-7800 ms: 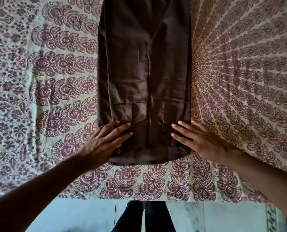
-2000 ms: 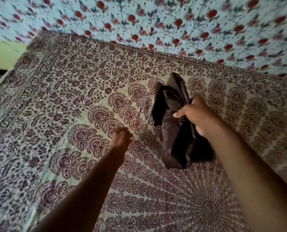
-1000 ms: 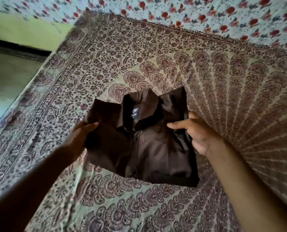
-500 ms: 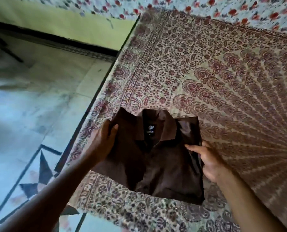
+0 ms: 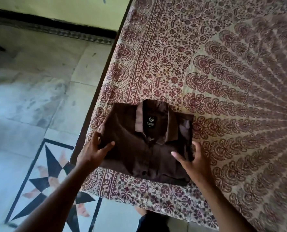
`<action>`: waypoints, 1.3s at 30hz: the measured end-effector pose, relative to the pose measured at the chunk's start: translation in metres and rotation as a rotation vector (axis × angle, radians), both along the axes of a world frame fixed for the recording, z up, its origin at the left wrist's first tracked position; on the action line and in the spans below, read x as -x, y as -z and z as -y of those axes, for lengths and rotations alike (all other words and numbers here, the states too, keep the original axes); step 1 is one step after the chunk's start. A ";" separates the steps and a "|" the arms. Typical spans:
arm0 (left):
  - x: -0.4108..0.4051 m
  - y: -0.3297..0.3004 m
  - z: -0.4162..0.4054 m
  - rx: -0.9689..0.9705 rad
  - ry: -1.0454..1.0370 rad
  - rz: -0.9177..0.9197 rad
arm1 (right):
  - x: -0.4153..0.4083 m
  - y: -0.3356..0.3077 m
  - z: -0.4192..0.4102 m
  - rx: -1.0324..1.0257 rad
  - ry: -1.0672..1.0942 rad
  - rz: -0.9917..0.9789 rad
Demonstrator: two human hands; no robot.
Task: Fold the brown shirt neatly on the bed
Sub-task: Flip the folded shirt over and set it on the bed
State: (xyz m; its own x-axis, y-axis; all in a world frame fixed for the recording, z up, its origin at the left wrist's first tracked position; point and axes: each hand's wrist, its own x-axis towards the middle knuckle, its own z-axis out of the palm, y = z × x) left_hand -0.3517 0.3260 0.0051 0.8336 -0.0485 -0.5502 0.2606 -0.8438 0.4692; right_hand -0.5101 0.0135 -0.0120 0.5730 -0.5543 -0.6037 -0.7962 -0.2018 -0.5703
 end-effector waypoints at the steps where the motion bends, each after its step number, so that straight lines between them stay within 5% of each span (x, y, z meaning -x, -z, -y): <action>1: 0.005 0.002 -0.006 0.009 0.025 -0.029 | 0.006 -0.005 -0.004 0.000 -0.020 -0.007; 11: 0.016 0.023 -0.015 -0.344 0.245 0.022 | 0.030 0.007 -0.009 -0.020 0.017 0.008; 16: 0.022 0.017 -0.016 -0.160 0.107 0.014 | 0.036 0.012 -0.007 -0.078 -0.102 0.020; 22: 0.024 0.015 -0.010 -0.397 0.217 0.118 | 0.041 0.009 -0.011 0.070 -0.156 0.040; 27: -0.021 0.023 0.026 -0.041 -0.054 0.310 | -0.002 0.009 0.000 0.406 -0.105 0.265; 34: -0.074 0.032 0.051 0.129 -0.269 0.302 | -0.084 0.019 0.024 0.212 0.059 0.223; 39: -0.080 0.040 0.050 0.202 -0.296 0.314 | -0.084 0.024 0.030 0.261 0.159 0.195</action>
